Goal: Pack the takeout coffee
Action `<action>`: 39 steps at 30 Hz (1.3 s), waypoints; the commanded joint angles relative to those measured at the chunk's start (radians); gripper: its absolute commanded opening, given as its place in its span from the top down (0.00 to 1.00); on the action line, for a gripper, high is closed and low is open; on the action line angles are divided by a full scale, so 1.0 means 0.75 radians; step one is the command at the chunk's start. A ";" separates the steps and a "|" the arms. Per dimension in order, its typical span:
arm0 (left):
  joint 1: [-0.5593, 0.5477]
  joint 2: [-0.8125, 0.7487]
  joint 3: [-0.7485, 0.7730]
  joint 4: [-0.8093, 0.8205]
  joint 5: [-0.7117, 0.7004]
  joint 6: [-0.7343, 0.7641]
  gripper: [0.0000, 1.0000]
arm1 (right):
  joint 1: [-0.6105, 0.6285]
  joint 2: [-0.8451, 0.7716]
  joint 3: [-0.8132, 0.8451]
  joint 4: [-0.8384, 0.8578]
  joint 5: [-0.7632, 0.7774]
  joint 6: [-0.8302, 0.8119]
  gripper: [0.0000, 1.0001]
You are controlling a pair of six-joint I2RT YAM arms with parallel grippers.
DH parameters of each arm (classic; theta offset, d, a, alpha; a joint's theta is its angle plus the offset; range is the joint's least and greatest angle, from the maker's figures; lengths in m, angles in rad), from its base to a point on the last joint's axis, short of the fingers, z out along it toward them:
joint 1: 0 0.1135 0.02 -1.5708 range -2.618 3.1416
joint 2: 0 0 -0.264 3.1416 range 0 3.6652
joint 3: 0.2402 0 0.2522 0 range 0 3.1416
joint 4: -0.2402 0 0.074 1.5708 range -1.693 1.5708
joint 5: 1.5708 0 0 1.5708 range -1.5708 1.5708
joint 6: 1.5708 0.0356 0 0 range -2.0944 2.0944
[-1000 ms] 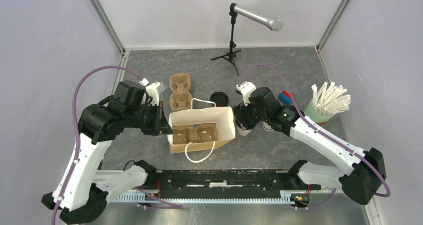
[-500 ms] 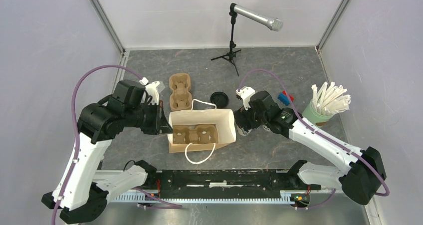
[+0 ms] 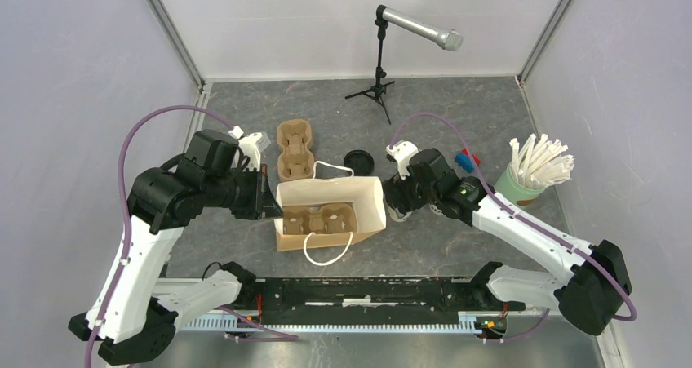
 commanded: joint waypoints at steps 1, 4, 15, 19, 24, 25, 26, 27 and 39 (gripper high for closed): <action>0.006 -0.006 0.037 0.020 0.029 0.020 0.98 | -0.008 0.001 0.044 0.034 0.001 -0.009 0.06; 0.005 -0.008 0.039 0.019 0.027 0.020 0.98 | -0.010 0.010 0.046 0.036 -0.003 -0.010 0.09; 0.005 -0.010 0.038 0.020 0.023 0.016 0.98 | -0.012 -0.015 0.077 0.015 0.003 0.008 0.02; 0.006 -0.010 0.040 0.020 0.023 0.018 0.98 | -0.014 0.009 0.083 0.016 -0.001 0.000 0.08; 0.006 -0.013 0.042 0.019 0.021 0.019 0.98 | -0.014 0.024 0.069 0.025 0.002 -0.005 0.11; 0.006 -0.015 0.043 0.018 0.021 0.018 0.98 | -0.016 0.021 0.061 0.031 0.002 -0.002 0.11; 0.006 -0.014 0.042 0.019 0.021 0.018 0.98 | -0.016 0.018 0.050 0.036 0.003 -0.002 0.11; 0.006 -0.014 0.042 0.018 0.021 0.018 0.98 | -0.016 0.018 0.040 0.040 0.002 -0.002 0.11; 0.006 -0.013 0.046 0.018 0.019 0.020 0.98 | -0.018 0.001 -0.013 0.054 0.007 0.000 0.17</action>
